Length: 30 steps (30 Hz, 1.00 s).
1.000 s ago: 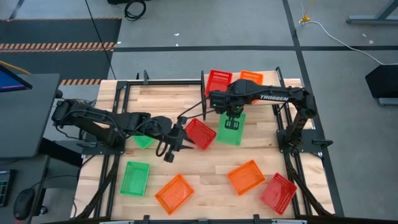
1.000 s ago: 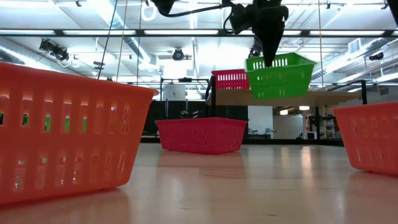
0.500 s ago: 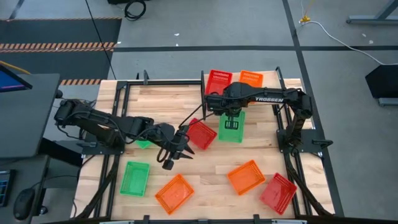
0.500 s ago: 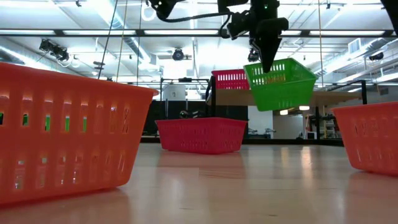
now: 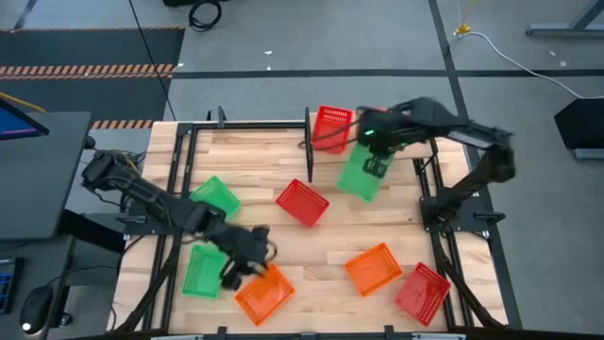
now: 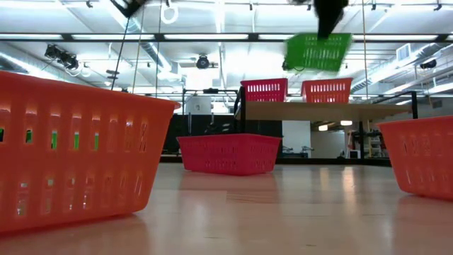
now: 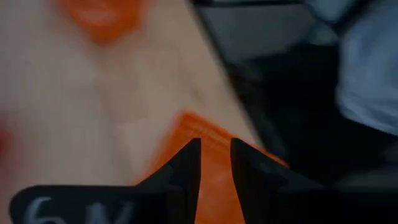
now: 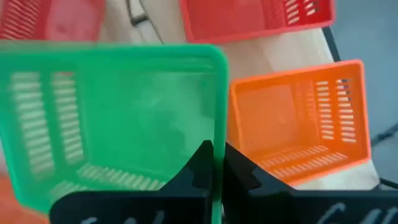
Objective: Stack baskets on shelf by color
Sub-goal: Put the right green bin on the shelf
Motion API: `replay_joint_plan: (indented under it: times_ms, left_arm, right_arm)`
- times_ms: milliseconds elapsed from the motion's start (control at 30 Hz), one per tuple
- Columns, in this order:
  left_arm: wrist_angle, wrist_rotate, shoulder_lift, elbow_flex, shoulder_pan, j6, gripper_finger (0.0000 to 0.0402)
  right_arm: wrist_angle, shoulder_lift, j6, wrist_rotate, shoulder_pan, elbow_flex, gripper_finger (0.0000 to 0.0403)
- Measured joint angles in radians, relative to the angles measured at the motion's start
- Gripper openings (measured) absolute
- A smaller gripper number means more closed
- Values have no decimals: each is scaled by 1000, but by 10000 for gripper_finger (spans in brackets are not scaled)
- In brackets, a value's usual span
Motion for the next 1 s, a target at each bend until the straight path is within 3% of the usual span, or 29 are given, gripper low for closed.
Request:
replay_joint_plan:
  times_ms: [100,267,367,767,1000]
  left_arm:
    - [12,-23,-3,-2,10,13,93]
    - [15,-10,-19,0,13,23,93]
    - [6,-18,-18,-1,17,44,93]
    - [-46,-24,-18,0,20,54,92]
    - [-46,-24,-18,1,23,74,79]
  right_arm:
    - [-26,-105,6,1,-3,9,15]
    - [7,-38,-48,28,-21,-17,15]
    - [-11,-112,-106,40,-83,-1,15]
    - [5,-188,-211,-15,-354,-12,15]
    - [-1,-266,-366,-21,-486,-8,15]
